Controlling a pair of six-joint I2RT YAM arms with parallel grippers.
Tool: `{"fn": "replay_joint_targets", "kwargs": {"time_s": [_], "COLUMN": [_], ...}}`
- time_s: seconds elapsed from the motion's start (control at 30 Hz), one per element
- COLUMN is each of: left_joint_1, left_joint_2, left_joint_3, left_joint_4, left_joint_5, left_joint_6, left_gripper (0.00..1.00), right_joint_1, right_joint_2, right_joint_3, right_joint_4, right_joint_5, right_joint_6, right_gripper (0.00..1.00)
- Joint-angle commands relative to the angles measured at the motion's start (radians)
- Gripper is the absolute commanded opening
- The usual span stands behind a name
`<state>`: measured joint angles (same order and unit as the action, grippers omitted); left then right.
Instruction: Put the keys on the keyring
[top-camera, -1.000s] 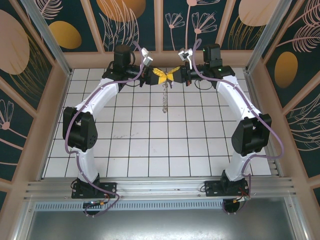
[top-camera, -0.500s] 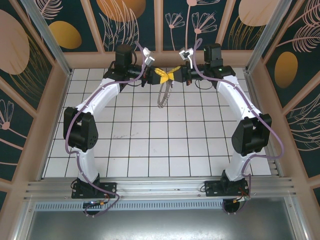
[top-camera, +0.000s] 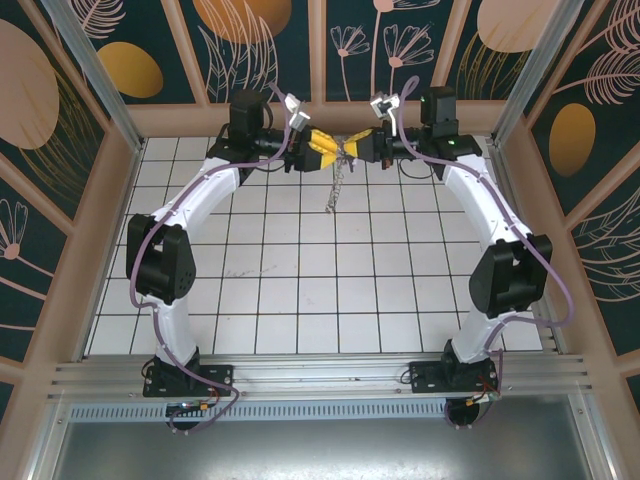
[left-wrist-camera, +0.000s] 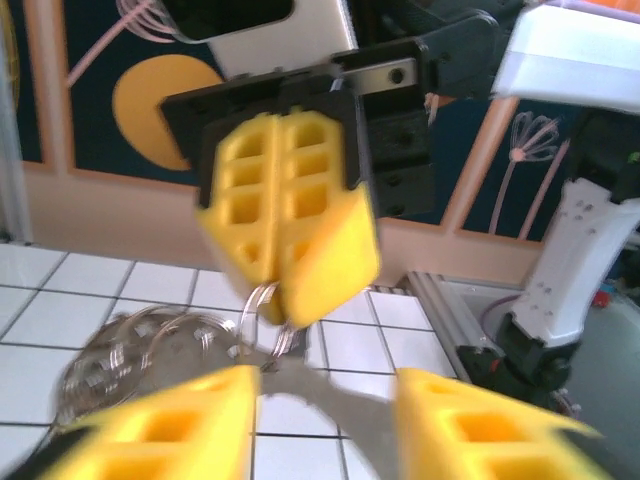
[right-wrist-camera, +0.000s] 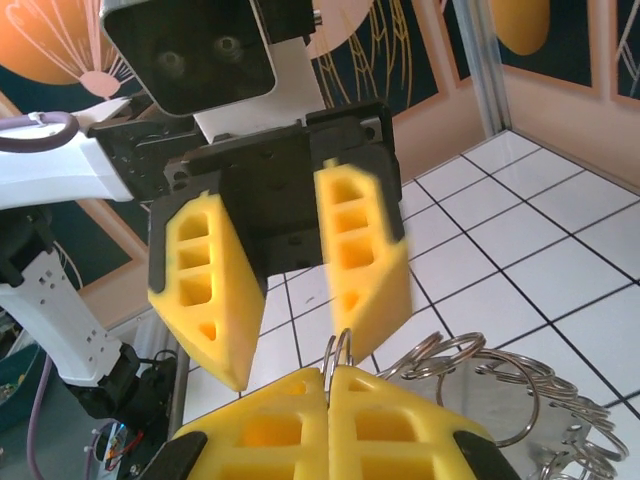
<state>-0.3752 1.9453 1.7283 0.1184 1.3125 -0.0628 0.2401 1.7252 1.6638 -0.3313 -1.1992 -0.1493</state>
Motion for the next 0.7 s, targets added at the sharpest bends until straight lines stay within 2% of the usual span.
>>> {"fn": "replay_joint_targets", "kwargs": {"time_s": [0.0, 0.1, 0.13, 0.27, 0.33, 0.43, 0.57, 0.67], "left_joint_1": [0.019, 0.022, 0.022, 0.022, 0.023, 0.022, 0.022, 0.024], "left_joint_2": [-0.047, -0.062, -0.071, -0.127, -0.177, -0.226, -0.288, -0.292], "left_joint_3": [-0.027, -0.045, -0.054, -0.146, -0.236, -0.306, -0.310, -0.290], "left_joint_4": [0.012, 0.002, 0.001, 0.058, 0.127, 0.145, 0.091, 0.059], "left_joint_5": [-0.114, -0.248, -0.313, -0.601, -0.739, -0.868, -0.940, -0.899], "left_joint_6": [-0.002, -0.012, -0.021, -0.063, -0.034, 0.027, 0.050, 0.051], "left_gripper": [0.58, 0.85, 0.98, 0.99, 0.98, 0.99, 0.99, 0.99], "right_joint_1": [-0.005, -0.009, -0.010, -0.016, -0.019, -0.019, -0.020, -0.021], "right_joint_2": [-0.069, -0.095, -0.106, -0.155, -0.179, -0.199, -0.225, -0.242], "right_joint_3": [-0.041, -0.081, -0.096, -0.160, -0.191, -0.205, -0.215, -0.216], "right_joint_4": [0.077, 0.099, 0.108, 0.157, 0.183, 0.185, 0.165, 0.143], "right_joint_5": [0.011, 0.050, 0.068, 0.121, 0.129, 0.121, 0.116, 0.107], "right_joint_6": [0.022, 0.036, 0.041, 0.067, 0.078, 0.076, 0.060, 0.039], "right_gripper": [0.00, 0.00, 0.00, 0.00, 0.00, 0.00, 0.00, 0.00]}}
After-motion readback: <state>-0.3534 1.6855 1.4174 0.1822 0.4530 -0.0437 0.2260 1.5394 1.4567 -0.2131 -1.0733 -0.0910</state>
